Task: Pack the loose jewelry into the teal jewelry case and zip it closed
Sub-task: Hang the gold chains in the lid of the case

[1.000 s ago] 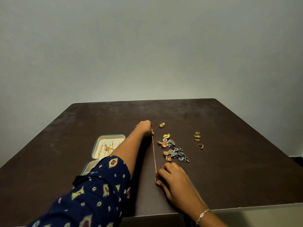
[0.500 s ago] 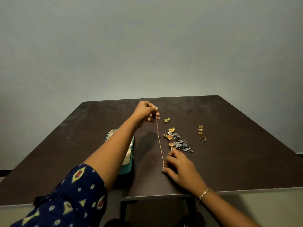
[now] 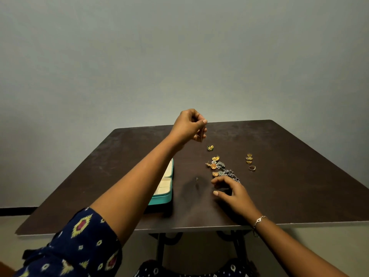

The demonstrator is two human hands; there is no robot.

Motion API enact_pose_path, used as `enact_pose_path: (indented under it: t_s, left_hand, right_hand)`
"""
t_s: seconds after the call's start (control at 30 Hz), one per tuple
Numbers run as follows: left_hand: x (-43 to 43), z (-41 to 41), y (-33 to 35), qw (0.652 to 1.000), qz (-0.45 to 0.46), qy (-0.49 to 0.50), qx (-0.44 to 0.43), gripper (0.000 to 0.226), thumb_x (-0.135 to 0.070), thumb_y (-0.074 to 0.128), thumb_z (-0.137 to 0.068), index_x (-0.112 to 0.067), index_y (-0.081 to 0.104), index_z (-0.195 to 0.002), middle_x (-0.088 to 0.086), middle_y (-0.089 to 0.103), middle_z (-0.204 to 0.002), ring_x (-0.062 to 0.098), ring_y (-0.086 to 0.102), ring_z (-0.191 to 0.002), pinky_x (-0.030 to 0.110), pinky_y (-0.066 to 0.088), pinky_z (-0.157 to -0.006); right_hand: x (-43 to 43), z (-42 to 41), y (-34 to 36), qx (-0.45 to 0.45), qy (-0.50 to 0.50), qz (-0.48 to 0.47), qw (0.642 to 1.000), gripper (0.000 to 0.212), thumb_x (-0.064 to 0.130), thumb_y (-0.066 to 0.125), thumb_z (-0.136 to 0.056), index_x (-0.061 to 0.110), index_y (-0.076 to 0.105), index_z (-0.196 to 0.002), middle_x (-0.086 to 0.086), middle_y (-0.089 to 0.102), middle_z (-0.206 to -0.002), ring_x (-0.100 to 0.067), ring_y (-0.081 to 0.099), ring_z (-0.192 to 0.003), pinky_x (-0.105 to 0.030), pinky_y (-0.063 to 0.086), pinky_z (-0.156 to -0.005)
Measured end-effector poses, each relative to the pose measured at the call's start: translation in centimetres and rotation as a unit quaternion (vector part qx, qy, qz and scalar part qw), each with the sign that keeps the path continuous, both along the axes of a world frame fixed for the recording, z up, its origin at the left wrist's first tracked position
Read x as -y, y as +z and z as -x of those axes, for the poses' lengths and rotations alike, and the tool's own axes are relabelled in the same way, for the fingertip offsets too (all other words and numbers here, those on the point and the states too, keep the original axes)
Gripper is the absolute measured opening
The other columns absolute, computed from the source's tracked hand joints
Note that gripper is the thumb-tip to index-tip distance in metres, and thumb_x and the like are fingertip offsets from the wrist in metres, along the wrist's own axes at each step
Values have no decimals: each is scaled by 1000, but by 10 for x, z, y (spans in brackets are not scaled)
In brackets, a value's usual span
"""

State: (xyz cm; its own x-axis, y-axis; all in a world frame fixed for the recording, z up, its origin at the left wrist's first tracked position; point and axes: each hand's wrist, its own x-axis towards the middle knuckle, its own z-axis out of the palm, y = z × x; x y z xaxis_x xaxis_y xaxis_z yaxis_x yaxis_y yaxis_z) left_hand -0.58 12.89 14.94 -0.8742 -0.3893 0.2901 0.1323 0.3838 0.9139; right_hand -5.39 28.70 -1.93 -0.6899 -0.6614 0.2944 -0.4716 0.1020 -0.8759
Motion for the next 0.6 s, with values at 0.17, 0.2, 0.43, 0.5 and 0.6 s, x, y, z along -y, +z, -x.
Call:
enact_pose_path:
  t_s: [0.17, 0.2, 0.43, 0.5, 0.6]
  left_hand:
    - [-12, -12, 11, 1000, 22, -3, -17, 16, -7, 50, -93, -12, 47, -78, 8, 56, -70, 17, 58, -58, 24, 51, -50]
    - [-14, -14, 13, 1000, 25, -3, -18, 16, -7, 50, -93, -12, 47, -79, 8, 57, -71, 17, 58, -58, 25, 52, -51]
    - [-22, -20, 15, 999, 27, -7, -21, 14, -7, 49, -93, -12, 47, -80, 8, 57, -71, 17, 58, -60, 25, 53, -53]
    - [-21, -22, 13, 999, 24, -2, -21, 16, -6, 49, -93, -11, 47, -79, 8, 57, -70, 18, 58, -57, 25, 52, -51]
    - [-17, -24, 12, 1000, 17, 6, -20, 17, -6, 49, -93, -11, 46, -78, 8, 56, -68, 19, 57, -56, 24, 52, -49]
  right_hand:
    - [0, -2, -3, 51, 47, 36, 997, 40, -7, 58, -82, 23, 58, -109, 1, 57, -123, -7, 53, -115, -16, 44, -92]
    - [0, -2, -3, 61, 56, 48, 995, 41, -8, 58, -81, 22, 57, -109, -1, 57, -124, -8, 53, -116, -17, 44, -93]
    - [-2, -10, 3, 180, 129, 119, 968, 29, 11, 60, -73, 5, 63, -101, -10, 70, -105, -17, 65, -98, -24, 51, -76]
    - [-2, -17, 6, 242, 154, 146, 947, 25, 12, 56, -75, 0, 62, -96, -12, 72, -92, -19, 68, -87, -24, 52, -71]
    - [-1, -23, 11, 314, 182, 166, 917, 29, 17, 50, -79, -6, 61, -94, -20, 71, -85, -25, 67, -77, -30, 53, -74]
